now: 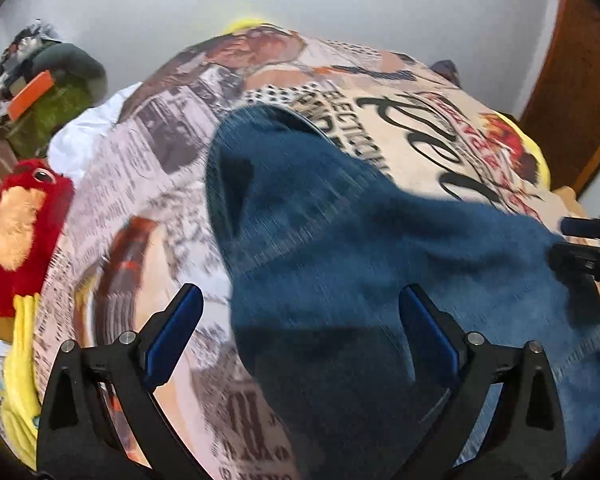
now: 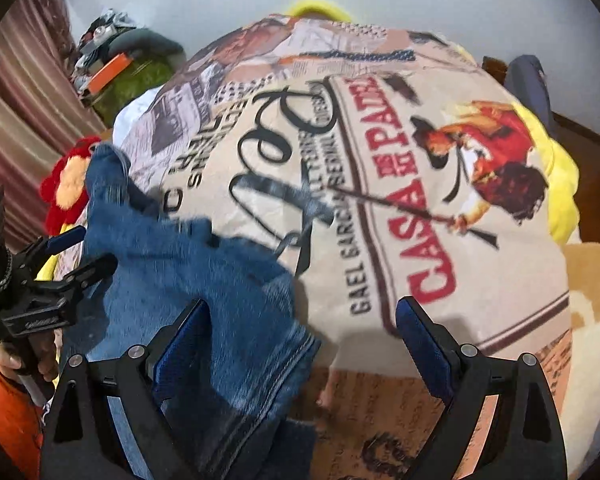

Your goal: Fold large clothes

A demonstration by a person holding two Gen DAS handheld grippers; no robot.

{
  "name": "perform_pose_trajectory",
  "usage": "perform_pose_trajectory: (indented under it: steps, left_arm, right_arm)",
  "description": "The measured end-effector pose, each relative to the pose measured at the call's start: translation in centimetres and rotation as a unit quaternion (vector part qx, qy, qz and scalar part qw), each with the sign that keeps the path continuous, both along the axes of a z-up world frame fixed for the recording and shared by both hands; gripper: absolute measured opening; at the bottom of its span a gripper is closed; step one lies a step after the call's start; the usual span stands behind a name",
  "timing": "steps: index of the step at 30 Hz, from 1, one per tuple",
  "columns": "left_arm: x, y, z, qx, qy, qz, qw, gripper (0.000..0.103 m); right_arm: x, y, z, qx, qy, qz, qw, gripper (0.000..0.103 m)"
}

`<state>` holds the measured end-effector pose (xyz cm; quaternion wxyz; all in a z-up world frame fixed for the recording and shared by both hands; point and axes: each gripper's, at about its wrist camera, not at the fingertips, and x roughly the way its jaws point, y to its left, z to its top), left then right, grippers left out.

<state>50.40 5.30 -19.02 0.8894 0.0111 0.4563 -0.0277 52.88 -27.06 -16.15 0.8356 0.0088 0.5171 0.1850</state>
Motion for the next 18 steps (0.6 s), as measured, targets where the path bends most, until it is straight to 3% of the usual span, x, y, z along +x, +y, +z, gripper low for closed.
perform_pose_trajectory:
  steps: [4,6,13,18]
  left_arm:
    - [0.1,1.1,1.0,0.0,-0.012,0.023,0.9997,0.1]
    - [-0.5,1.6,1.9,-0.002,-0.024,0.027,0.9994,0.1]
    - [-4.4,2.2,4.8,-0.018,-0.048,0.021,0.9984,0.1]
    - [-7.5,2.4,4.7,-0.071,-0.029,0.0,0.9971,0.1]
  right_arm:
    - [-1.0,-0.1,2.7,-0.045,-0.068,-0.011,0.997,0.093]
    - [-1.7,-0.5,3.9,-0.037,-0.084,-0.002,0.996,0.093]
    - [-5.6,-1.4,6.2,0.036,-0.072,0.026,0.996,0.094]
    - [-8.6,-1.8,5.1,0.063,-0.041,0.041,0.996,0.094]
